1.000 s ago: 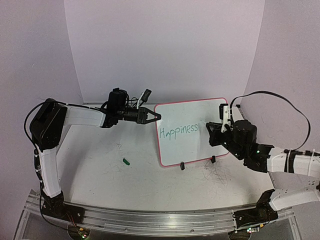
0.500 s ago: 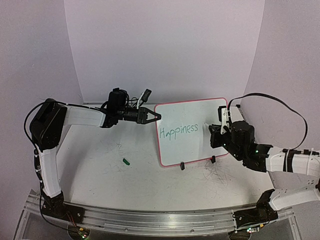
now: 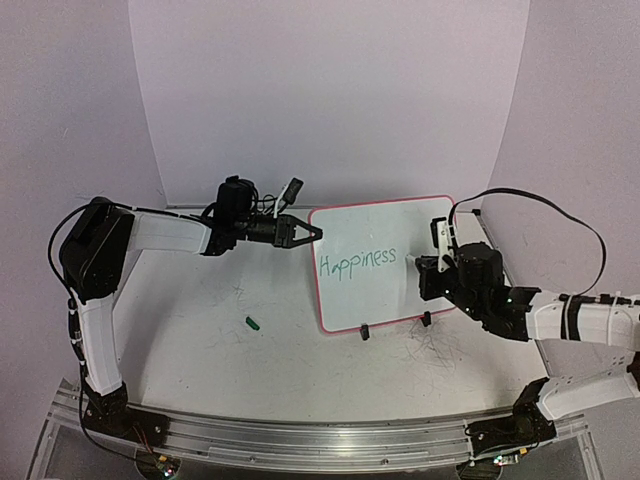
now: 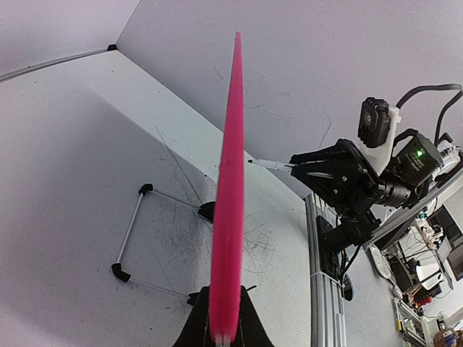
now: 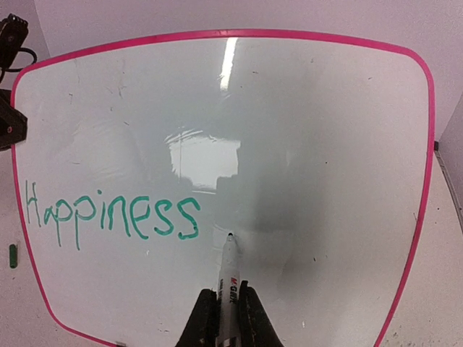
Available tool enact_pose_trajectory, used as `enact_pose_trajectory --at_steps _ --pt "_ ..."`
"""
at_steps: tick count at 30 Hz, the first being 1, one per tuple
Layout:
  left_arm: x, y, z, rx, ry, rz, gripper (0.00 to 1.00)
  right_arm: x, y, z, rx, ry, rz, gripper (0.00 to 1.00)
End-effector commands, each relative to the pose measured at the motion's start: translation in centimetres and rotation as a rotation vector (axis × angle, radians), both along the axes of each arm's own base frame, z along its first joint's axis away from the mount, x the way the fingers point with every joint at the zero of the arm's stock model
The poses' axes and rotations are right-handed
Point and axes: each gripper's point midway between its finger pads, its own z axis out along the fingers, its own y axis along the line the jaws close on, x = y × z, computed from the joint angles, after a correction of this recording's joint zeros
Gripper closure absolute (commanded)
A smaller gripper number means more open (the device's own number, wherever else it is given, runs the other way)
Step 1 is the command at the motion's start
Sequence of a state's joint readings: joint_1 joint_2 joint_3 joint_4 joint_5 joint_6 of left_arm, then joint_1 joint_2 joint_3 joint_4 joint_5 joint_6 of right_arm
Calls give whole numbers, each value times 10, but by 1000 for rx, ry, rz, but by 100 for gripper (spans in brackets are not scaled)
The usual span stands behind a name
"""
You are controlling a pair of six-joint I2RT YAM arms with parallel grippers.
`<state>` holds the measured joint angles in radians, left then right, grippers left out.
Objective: Write a sentence on the whiteboard
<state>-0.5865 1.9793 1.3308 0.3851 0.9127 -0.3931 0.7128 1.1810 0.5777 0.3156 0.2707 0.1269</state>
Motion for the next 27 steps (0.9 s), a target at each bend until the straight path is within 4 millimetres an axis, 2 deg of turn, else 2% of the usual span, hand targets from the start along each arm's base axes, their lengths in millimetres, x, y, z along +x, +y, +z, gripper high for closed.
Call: enact_pose_trajectory --at_steps 1,8,18,27 --pt "-19 -11 3 9 -11 -41 100 5 -1 18 59 -20 15 100" --pt "-21 -13 1 11 -8 -46 100 11 -12 24 93 -25 7 100" --pt "-21 -14 -1 13 -3 -48 100 17 7 35 118 -56 87 100" --pt "-21 -14 -4 16 1 -51 100 26 8 37 116 -69 57 100"
